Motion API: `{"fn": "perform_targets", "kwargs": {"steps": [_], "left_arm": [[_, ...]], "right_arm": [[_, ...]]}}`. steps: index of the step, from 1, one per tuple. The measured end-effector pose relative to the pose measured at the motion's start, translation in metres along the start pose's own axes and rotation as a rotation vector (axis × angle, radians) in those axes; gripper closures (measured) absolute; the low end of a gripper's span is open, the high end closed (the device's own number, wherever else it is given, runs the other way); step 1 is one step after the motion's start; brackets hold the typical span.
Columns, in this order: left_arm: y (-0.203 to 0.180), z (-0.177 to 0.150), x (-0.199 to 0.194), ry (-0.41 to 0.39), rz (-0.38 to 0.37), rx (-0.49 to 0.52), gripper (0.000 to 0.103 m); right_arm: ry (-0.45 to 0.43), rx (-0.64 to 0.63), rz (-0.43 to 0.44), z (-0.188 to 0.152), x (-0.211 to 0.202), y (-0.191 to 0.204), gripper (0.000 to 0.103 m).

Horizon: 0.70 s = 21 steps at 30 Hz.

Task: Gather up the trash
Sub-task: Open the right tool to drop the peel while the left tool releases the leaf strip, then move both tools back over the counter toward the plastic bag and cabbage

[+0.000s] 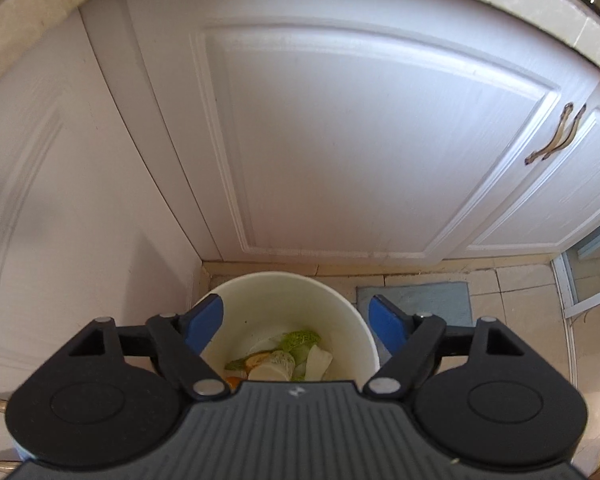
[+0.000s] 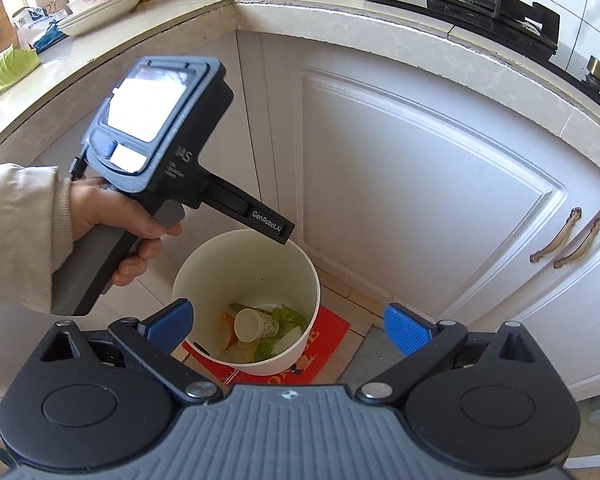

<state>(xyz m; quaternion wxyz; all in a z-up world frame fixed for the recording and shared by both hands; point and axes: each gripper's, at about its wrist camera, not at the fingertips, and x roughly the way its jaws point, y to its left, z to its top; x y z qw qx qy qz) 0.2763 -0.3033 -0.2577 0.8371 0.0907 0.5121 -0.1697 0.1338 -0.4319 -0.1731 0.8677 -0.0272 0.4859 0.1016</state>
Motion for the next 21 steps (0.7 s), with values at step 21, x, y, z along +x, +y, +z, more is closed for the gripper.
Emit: {"fn": "perform_targets", "kwargs": {"steps": [21], "left_arm": [[0.036, 0.006, -0.213, -0.282, 0.114, -0.028, 0.009]], "right_arm": [[-0.112, -0.112, 0.093, 0.057, -0.056, 0.018, 0.0]]}}
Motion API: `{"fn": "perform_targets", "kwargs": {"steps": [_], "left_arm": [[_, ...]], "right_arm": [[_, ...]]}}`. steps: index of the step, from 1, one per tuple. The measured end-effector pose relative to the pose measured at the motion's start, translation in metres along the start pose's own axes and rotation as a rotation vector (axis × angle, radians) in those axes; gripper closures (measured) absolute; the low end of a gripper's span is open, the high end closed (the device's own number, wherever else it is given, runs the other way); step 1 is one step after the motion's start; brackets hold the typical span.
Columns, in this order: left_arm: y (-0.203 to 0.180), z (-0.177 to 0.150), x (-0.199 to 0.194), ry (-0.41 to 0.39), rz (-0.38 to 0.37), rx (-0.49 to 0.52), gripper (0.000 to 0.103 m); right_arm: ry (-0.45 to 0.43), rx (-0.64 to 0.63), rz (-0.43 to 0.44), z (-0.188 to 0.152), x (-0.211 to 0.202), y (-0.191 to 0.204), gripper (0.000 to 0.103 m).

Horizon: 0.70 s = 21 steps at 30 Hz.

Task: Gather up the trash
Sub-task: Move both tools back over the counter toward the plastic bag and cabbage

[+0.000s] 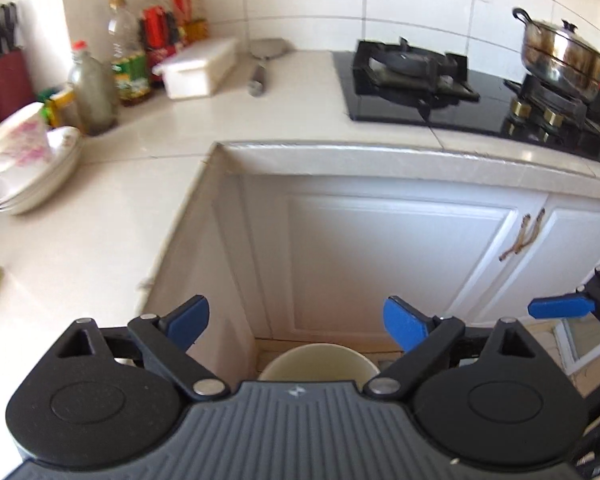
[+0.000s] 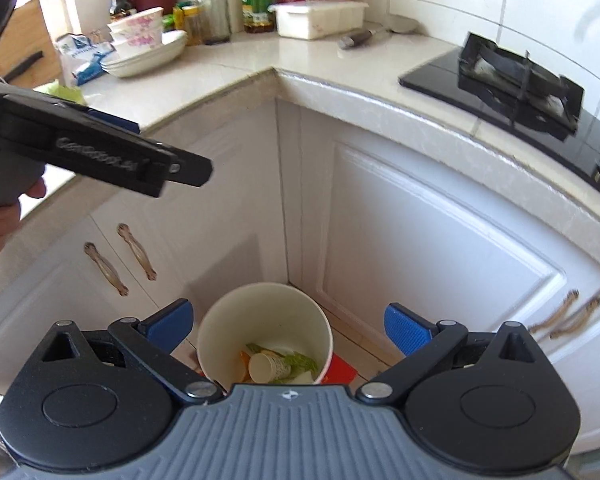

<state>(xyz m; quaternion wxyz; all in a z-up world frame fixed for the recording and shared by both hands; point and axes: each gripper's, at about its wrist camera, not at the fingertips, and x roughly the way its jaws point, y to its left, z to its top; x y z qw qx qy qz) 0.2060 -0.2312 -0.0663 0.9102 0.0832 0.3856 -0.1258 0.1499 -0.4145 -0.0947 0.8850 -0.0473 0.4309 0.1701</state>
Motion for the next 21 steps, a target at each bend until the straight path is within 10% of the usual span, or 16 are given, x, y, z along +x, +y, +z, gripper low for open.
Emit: {"fn": "perform_targets", "kwargs": {"steps": [21], "left_arm": [[0.187, -0.052, -0.073, -0.063, 0.35, -0.251, 0.008]], "right_arm": [[-0.088, -0.261, 0.189, 0.133, 0.063, 0.138, 0.0]]}}
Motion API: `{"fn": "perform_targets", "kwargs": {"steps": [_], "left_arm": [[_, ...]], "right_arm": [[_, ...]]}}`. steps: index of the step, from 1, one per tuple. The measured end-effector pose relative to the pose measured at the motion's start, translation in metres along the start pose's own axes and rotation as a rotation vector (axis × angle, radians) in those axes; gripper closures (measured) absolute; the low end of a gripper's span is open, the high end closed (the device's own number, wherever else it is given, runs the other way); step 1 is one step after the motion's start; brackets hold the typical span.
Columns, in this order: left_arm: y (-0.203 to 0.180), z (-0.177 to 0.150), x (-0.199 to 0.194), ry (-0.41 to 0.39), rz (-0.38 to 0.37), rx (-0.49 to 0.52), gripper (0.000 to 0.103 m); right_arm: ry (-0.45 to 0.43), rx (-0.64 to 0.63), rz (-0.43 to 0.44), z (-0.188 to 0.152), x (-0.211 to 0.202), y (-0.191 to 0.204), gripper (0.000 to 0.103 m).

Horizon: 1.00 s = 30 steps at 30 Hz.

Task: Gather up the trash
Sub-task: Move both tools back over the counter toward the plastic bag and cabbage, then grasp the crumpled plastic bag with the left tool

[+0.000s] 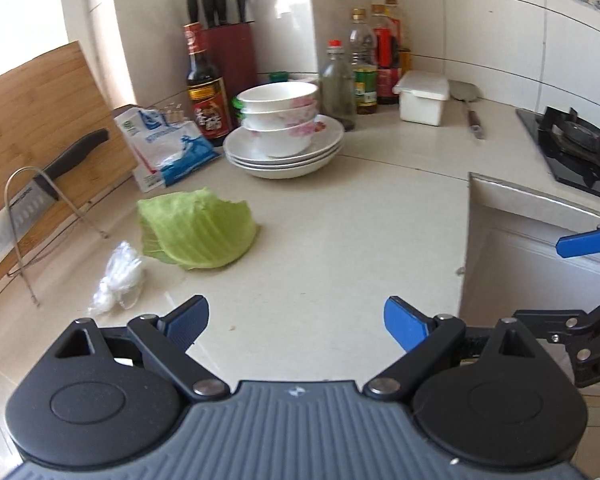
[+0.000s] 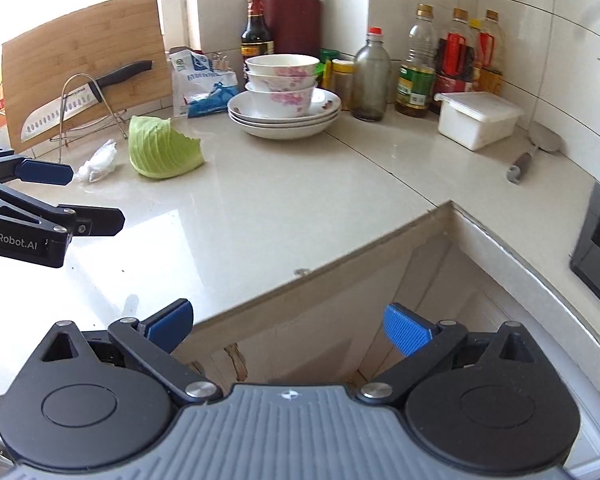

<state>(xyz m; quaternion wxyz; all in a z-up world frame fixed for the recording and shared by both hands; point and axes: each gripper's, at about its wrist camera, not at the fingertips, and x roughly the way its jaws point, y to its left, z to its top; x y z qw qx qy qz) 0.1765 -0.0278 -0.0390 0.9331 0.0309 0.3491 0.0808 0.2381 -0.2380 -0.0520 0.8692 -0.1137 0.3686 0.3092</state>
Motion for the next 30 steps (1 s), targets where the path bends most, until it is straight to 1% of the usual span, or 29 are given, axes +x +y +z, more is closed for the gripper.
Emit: {"fn": "perform_targets", "kwargs": {"steps": [7, 11, 13, 19, 22, 24, 25, 27, 29, 30], "left_arm": [[0.06, -0.005, 0.021, 0.011, 0.096, -0.059, 0.009], [0.093, -0.006, 0.038, 0.024, 0.131, -0.072, 0.009], [0.105, -0.005, 0.046, 0.028, 0.143, -0.078, 0.009], [0.142, -0.001, 0.075, 0.045, 0.137, -0.12, 0.009], [0.155, -0.001, 0.088, 0.054, 0.137, -0.124, 0.012], [0.161, -0.002, 0.096, 0.066, 0.128, -0.128, 0.019], [0.165, -0.002, 0.1, 0.073, 0.118, -0.129, 0.02], [0.169, -0.003, 0.106, 0.083, 0.108, -0.133, 0.029], [0.173, -0.003, 0.111, 0.093, 0.095, -0.134, 0.031], [0.174, -0.004, 0.113, 0.098, 0.086, -0.139, 0.034]], "right_arm": [[0.032, -0.066, 0.047, 0.03, 0.039, 0.028, 0.0], [0.056, -0.089, 0.059, 0.042, 0.06, 0.04, 0.0], [0.069, -0.094, 0.065, 0.047, 0.069, 0.045, 0.0], [0.098, -0.12, 0.081, 0.061, 0.09, 0.058, 0.0], [0.11, -0.148, 0.083, 0.068, 0.099, 0.064, 0.0], [0.118, -0.16, 0.087, 0.072, 0.104, 0.065, 0.0], [0.119, -0.162, 0.09, 0.073, 0.106, 0.066, 0.0], [0.123, -0.168, 0.098, 0.076, 0.11, 0.067, 0.0], [0.125, -0.176, 0.106, 0.081, 0.115, 0.07, 0.0], [0.125, -0.181, 0.109, 0.083, 0.117, 0.071, 0.0]]}}
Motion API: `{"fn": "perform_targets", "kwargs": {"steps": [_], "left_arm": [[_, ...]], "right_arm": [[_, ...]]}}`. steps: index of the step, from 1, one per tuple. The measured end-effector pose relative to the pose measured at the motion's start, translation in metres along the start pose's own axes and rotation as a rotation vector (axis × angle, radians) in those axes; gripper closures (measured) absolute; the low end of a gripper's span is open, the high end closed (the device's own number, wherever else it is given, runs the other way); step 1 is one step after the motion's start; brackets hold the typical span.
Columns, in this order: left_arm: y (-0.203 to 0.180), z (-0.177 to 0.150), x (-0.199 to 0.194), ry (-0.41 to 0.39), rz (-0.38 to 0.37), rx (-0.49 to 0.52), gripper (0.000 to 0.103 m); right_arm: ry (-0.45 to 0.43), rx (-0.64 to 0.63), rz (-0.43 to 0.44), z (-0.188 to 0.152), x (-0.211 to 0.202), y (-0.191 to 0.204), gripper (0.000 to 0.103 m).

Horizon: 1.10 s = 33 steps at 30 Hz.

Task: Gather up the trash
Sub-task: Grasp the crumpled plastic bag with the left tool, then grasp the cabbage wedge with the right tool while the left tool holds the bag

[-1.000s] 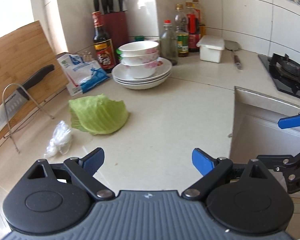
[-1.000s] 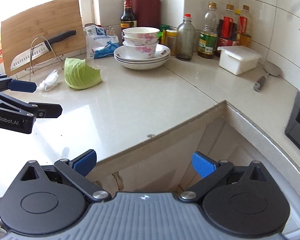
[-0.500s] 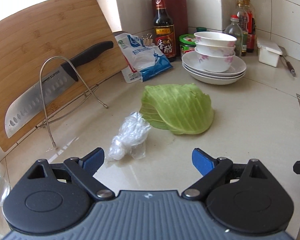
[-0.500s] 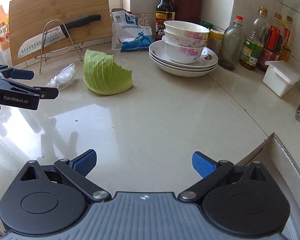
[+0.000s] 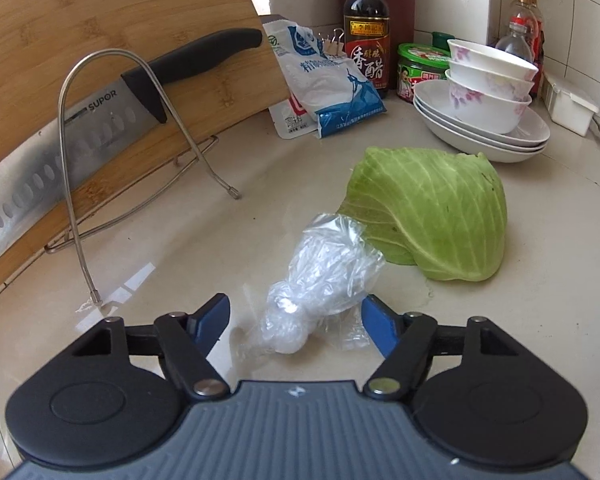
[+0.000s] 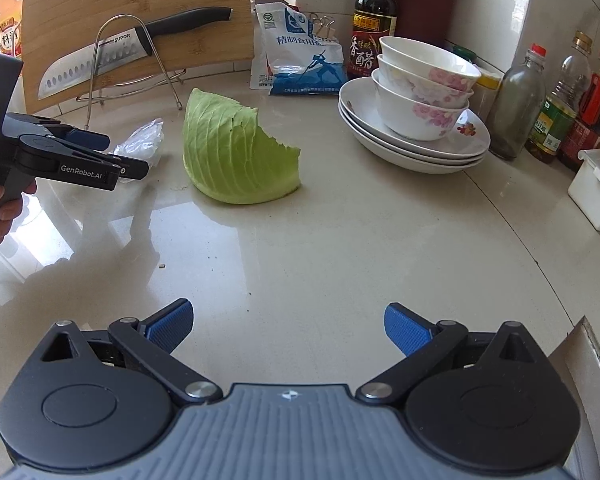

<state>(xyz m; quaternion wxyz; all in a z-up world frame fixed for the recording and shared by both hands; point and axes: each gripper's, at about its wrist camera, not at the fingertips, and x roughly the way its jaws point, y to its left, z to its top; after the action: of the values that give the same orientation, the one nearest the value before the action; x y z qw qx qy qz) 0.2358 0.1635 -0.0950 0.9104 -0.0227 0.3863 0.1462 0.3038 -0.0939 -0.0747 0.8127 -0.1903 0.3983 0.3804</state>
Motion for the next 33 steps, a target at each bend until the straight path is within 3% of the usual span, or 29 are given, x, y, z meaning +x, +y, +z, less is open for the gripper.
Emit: {"fn": "perform_targets", "kwargs": {"steps": [4, 6, 7, 19, 33], "left_arm": [[0.006, 0.003, 0.005, 0.012, -0.039, -0.03, 0.048], [0.007, 0.003, 0.005, 0.013, -0.053, -0.039, 0.066], [0.007, 0.003, 0.004, 0.014, -0.058, -0.043, 0.068], [0.007, 0.009, -0.019, -0.019, -0.072, -0.071, 0.07], [0.015, 0.007, -0.028, -0.03, -0.055, -0.098, 0.07]], "right_arm": [[-0.013, -0.031, 0.014, 0.011, 0.008, 0.003, 0.0], [-0.019, -0.046, 0.021, 0.017, 0.012, 0.005, 0.0], [-0.022, -0.055, 0.024, 0.02, 0.014, 0.006, 0.0], [-0.091, -0.172, 0.061, 0.058, 0.043, 0.03, 0.0], [-0.09, -0.165, 0.056, 0.084, 0.083, 0.056, 0.002]]}}
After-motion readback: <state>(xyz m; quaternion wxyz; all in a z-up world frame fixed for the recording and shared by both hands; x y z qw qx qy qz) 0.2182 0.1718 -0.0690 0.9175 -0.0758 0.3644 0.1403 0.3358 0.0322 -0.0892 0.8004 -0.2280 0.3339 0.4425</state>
